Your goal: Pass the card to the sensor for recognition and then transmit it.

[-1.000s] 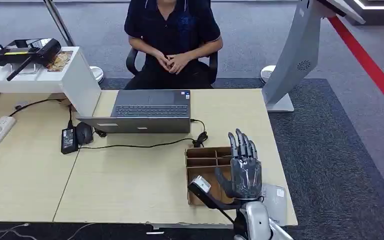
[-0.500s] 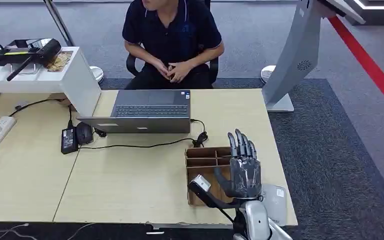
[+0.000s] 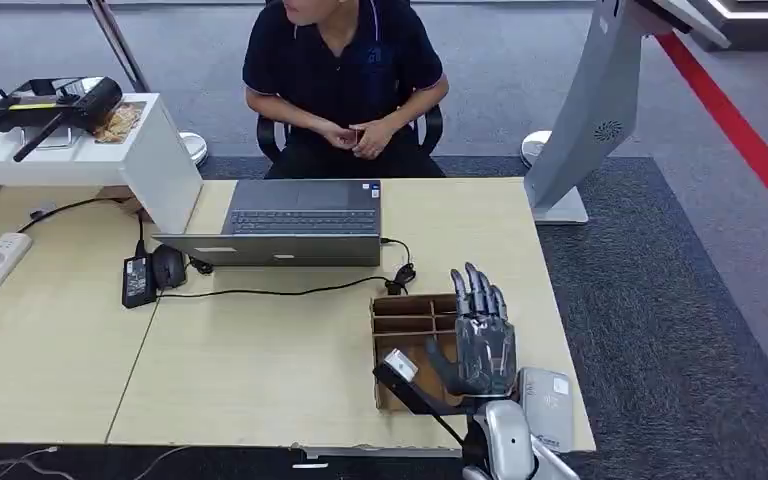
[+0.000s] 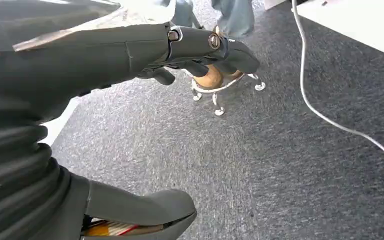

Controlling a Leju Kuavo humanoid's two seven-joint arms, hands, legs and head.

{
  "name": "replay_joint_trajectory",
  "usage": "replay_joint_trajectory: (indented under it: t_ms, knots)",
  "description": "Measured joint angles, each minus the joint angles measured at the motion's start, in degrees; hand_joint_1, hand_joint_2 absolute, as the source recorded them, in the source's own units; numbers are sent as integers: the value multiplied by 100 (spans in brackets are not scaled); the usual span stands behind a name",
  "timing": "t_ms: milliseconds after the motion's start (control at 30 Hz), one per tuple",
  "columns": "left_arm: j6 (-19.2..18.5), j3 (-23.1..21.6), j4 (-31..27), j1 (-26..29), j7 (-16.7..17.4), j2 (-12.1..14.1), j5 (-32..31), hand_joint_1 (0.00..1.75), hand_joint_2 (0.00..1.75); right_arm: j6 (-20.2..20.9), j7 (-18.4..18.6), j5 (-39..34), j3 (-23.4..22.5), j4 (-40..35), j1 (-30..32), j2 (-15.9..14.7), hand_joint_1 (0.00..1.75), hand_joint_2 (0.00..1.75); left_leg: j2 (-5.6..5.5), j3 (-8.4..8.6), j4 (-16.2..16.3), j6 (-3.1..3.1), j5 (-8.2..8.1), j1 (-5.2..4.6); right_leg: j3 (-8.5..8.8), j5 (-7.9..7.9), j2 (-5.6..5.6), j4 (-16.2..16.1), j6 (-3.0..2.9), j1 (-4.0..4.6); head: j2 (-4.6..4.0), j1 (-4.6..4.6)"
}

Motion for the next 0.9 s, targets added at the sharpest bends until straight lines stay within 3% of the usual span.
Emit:
replay_joint_trajectory:
  t_ms: [900]
  knots:
    - [0,-20,0,10,-2,0,4,0,175,-2,57,501,-251,164,40,52,0,175,0,0,0,0,0,0,-1,0,0,0,0,0,0,0]
